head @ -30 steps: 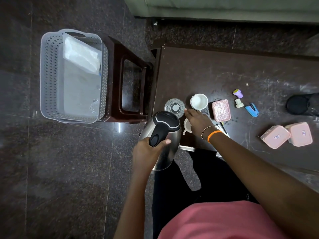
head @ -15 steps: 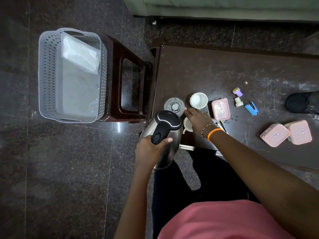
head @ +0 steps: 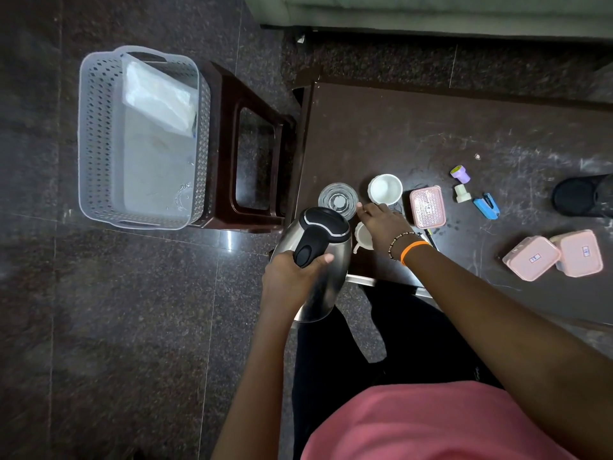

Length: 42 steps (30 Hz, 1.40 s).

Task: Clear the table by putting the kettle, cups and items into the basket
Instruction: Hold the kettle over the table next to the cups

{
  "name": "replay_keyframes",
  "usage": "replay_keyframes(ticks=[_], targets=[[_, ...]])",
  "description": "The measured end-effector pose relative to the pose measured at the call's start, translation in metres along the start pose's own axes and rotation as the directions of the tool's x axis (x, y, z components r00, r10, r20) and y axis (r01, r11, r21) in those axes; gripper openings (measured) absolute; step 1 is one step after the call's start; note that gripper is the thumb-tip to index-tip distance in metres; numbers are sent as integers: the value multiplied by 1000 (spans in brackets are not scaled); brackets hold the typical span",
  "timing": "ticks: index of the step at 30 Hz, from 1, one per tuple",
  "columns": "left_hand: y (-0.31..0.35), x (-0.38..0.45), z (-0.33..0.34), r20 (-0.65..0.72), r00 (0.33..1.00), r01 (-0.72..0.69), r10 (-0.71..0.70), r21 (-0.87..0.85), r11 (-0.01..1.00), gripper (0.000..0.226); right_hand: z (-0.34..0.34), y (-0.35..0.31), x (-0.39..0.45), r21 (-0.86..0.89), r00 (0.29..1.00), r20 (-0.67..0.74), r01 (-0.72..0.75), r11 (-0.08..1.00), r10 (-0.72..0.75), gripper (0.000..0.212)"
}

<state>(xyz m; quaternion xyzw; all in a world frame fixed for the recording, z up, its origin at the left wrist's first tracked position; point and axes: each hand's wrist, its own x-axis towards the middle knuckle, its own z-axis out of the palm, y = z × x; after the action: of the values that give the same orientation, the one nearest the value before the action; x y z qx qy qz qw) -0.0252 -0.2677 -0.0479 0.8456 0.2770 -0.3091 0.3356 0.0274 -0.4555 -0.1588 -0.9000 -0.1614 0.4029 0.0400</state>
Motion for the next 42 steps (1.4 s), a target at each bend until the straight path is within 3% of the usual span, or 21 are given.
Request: replay_keyframes(ticks=[42], targets=[[11, -8, 9, -50, 997, 61, -59, 39, 997, 42, -8, 2, 8, -113, 998, 24, 68, 991, -66, 58]])
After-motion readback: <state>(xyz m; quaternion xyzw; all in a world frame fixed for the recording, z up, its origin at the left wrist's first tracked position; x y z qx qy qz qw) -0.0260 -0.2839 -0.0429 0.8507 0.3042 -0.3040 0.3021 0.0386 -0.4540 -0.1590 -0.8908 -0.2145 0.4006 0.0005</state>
